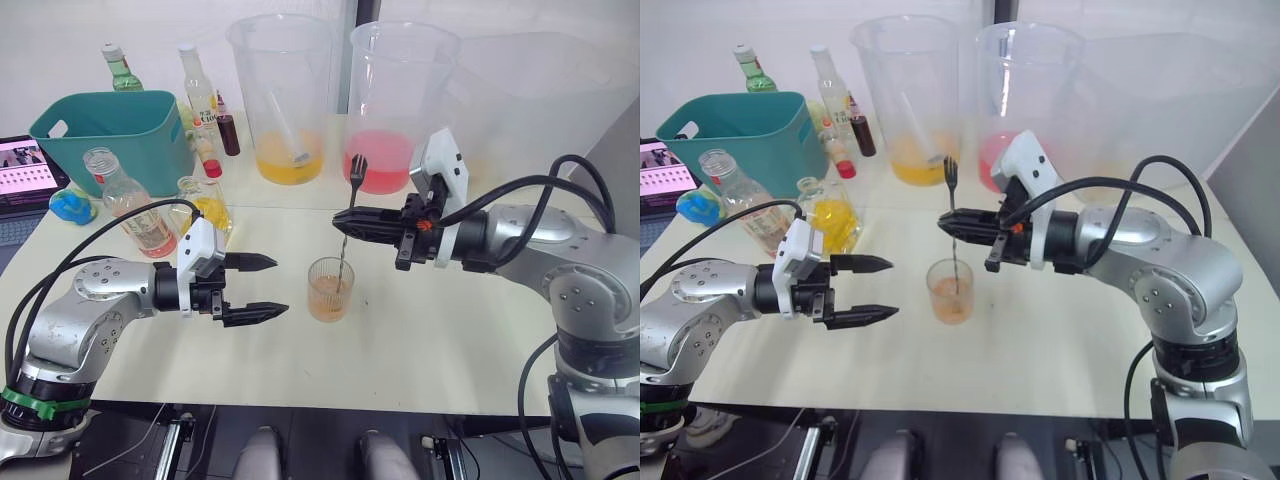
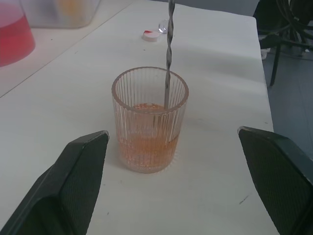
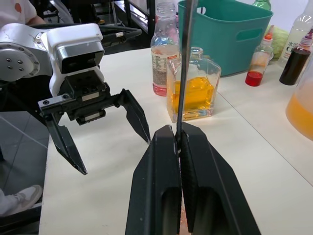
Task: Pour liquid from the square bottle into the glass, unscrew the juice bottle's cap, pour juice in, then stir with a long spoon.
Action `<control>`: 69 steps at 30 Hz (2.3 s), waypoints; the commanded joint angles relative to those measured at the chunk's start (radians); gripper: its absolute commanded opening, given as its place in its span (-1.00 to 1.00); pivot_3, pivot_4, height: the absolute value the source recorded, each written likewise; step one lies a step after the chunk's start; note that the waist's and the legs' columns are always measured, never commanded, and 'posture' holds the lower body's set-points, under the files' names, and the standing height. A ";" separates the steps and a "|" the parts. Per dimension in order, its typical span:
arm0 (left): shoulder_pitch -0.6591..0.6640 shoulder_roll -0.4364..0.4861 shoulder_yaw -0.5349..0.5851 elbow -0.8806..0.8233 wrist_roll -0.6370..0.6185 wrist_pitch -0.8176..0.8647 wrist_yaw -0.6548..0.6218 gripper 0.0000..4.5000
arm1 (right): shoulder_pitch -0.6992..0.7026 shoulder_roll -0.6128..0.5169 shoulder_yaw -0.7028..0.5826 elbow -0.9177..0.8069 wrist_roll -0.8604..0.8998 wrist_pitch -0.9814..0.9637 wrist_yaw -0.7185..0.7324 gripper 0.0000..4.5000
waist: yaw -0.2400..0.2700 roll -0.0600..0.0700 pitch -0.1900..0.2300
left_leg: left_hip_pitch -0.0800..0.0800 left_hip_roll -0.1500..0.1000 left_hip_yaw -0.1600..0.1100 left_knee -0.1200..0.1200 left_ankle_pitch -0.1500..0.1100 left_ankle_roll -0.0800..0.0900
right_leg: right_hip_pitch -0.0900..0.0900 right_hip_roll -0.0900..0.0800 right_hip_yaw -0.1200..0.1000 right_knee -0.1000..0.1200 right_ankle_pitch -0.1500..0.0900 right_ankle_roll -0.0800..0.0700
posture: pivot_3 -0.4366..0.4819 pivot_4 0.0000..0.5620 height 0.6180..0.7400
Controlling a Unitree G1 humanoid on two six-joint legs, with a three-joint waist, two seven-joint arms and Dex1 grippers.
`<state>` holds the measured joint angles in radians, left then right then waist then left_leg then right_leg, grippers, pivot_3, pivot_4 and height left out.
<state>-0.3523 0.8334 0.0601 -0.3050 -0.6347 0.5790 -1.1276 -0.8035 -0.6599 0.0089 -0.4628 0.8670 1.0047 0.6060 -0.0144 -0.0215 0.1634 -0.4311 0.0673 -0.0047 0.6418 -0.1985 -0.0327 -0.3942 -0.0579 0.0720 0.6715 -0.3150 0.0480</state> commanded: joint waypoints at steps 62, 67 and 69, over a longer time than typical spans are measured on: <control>-0.022 -0.015 -0.011 -0.030 0.024 -0.023 -0.010 0.99 | -0.059 0.136 0.017 0.119 -0.170 -0.179 0.050 -1.00 | 0.000 0.000 0.000 | 0.000 0.000 0.000 0.001 0.000 0.000 | 0.000 0.000 0.000 0.002 0.000 0.000 | -0.05 -0.47 0.80; -0.016 -0.011 -0.006 -0.037 0.021 -0.021 -0.011 0.99 | -0.086 0.168 -0.006 0.125 -0.149 -0.157 0.045 -1.00 | 0.000 0.000 0.000 | 0.000 0.000 0.000 0.001 0.000 0.000 | -0.001 0.000 0.000 0.002 0.000 0.000 | -0.05 -0.47 0.80; -0.013 -0.011 -0.004 -0.040 0.021 -0.022 -0.011 0.99 | -0.093 0.163 -0.003 0.129 -0.158 -0.154 0.041 -1.00 | 0.000 0.000 0.000 | 0.000 0.000 0.000 0.001 0.000 0.000 | -0.001 0.000 0.000 0.002 0.000 0.000 | -0.05 -0.47 0.80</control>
<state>-0.3557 0.8158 0.0375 -0.3145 -0.6027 0.5678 -1.1378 -0.8724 -0.4887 0.0298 -0.3206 0.7093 0.8553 0.6487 -0.0145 -0.0215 0.1634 -0.4311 0.0672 -0.0048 0.6426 -0.1985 -0.0327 -0.3947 -0.0580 0.0716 0.6739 -0.3150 0.0478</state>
